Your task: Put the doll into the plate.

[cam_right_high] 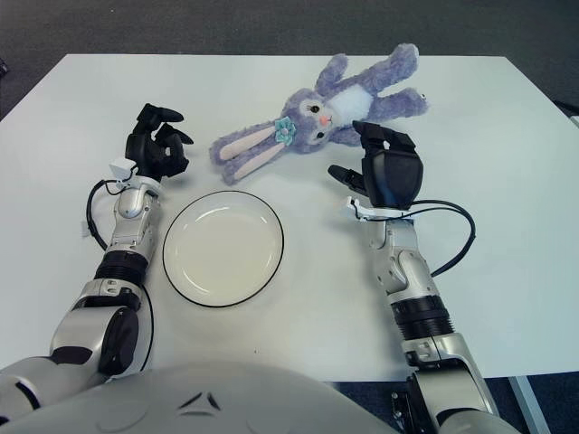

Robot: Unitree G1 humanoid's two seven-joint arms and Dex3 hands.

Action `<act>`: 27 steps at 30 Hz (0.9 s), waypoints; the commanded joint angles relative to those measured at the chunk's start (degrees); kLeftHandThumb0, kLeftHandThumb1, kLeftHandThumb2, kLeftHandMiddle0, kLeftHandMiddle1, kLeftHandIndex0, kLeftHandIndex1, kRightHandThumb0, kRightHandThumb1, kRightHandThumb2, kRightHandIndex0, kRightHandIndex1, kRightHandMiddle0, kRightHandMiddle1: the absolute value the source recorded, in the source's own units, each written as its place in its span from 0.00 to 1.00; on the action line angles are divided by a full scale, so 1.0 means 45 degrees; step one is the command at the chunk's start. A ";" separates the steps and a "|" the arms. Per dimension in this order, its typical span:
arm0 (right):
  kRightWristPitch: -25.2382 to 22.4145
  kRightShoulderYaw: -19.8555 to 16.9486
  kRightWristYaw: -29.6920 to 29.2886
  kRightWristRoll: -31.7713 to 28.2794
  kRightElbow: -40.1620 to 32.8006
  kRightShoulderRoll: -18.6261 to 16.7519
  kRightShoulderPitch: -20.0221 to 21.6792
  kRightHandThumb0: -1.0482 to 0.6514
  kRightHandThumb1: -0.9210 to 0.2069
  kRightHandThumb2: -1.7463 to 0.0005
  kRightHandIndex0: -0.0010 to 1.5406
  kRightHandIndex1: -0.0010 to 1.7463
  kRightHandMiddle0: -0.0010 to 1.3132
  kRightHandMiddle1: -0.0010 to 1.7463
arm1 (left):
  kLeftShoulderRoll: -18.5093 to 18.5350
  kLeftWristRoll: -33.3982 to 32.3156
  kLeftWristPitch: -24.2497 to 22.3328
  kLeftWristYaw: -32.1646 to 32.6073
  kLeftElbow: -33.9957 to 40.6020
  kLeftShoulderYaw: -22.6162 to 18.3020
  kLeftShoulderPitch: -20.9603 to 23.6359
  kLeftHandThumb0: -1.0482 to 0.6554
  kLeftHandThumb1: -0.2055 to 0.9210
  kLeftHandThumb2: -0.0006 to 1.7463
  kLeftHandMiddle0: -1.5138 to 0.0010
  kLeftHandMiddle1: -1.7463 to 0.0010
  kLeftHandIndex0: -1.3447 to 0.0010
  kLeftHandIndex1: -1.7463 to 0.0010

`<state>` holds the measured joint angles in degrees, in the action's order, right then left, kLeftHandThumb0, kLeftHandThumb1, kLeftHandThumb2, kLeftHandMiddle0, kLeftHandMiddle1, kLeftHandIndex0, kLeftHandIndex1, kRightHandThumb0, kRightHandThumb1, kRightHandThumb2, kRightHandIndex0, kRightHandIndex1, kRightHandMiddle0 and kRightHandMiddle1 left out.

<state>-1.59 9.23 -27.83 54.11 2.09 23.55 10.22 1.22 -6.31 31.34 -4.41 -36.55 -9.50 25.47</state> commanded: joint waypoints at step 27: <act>-0.0641 0.0302 0.2157 0.0822 -0.1176 0.0424 0.1514 0.24 0.00 0.83 0.23 0.00 0.28 0.05 | -0.0070 0.0060 -0.0090 0.0067 -0.0848 0.0007 -0.0787 0.61 0.61 0.61 0.64 0.00 0.71 0.13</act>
<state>-4.15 10.37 -19.64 57.36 -3.20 24.63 15.54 1.41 -6.16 31.32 -4.60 -37.32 -9.40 25.62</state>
